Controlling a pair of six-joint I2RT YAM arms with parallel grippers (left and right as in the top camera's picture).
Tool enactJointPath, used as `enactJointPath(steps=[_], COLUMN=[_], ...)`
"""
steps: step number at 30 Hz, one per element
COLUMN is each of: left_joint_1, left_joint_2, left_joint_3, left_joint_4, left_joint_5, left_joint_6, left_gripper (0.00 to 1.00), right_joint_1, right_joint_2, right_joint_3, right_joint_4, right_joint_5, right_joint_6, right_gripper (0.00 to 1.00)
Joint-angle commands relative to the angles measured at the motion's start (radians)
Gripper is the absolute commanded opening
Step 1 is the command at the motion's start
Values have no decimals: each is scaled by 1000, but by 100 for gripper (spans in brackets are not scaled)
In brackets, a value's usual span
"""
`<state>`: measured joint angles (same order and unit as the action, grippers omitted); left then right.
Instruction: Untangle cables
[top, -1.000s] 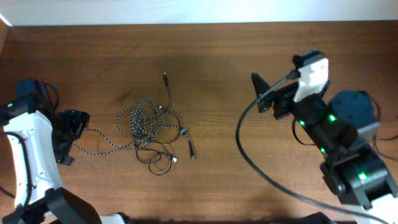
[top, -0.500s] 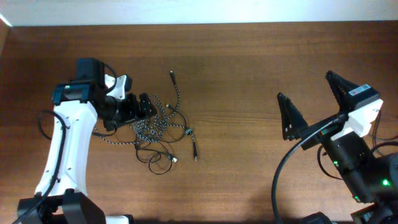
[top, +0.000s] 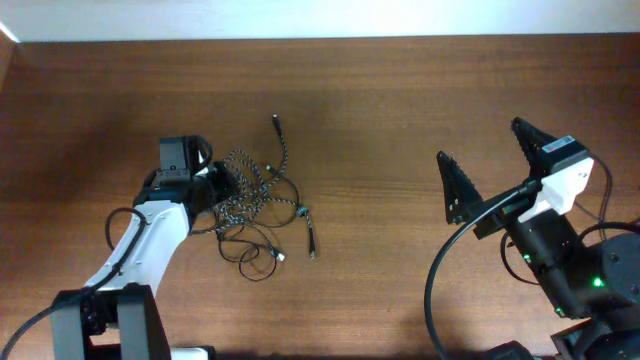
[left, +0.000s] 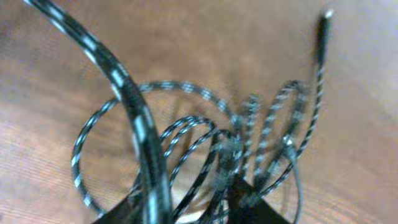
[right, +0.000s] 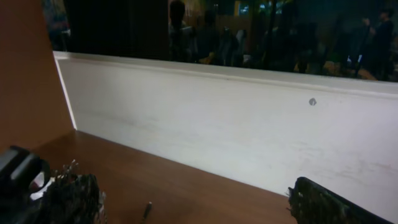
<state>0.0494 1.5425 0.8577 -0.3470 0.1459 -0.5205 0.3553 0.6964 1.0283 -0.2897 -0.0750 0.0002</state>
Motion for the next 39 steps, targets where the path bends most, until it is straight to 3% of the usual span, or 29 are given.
enactJointPath(steps=[1,3,6,12,15,18,21,24,26,28,33,35,36,37,39], left_joint_1=[-3,-3,-3,-1,-1,-1,-1,-1,-1,-1,-1,-1,-1,-1,-1], left_joint_2=[-16,-87,-299,-878,-1009,-1017,-1017,-1009,-991,-972,-940,-940,-940,-940,-940], left_joint_3=[9,70,162,198,198,198,198,197,196,196,196,196,196,196,196], left_joint_4=[47,47,46,47,47,10,-13,-102,-125,-131,-145,-145,-145,-148,-148], left_joint_5=[96,253,341,231,231,235,233,231,231,232,231,231,231,232,231], left_joint_6=[-14,-13,-14,-14,-14,-60,-59,-59,-59,-59,-59,-59,-59,-59,-59], left_gripper=[0,0,0,1,3,4,7,7,6,4,4,4,5,4,5], right_joint_1=[2,3,2,3,3,3,3,3,8,40,177,278,334,369,420], right_joint_2=[-5,-5,-5,-5,-5,-5,-6,-6,7,42,163,202,228,248,308], right_joint_3=[-8,-9,-9,-9,-9,-21,-130,-189,-189,-189,-189,-189,-189,-188,-188], right_joint_4=[2,2,3,18,19,19,111,152,198,270,276,284,309,326,358], right_joint_5=[8,0,-43,-146,-210,-210,-324,-344,-510,-592,-534,-521,-515,-515,-517], right_joint_6=[8,8,8,9,9,30,201,484,690,692,685,690,697,764,926], right_gripper=[99,99,98,99,99,99,99,99,99,99,100,76,75,84,87])
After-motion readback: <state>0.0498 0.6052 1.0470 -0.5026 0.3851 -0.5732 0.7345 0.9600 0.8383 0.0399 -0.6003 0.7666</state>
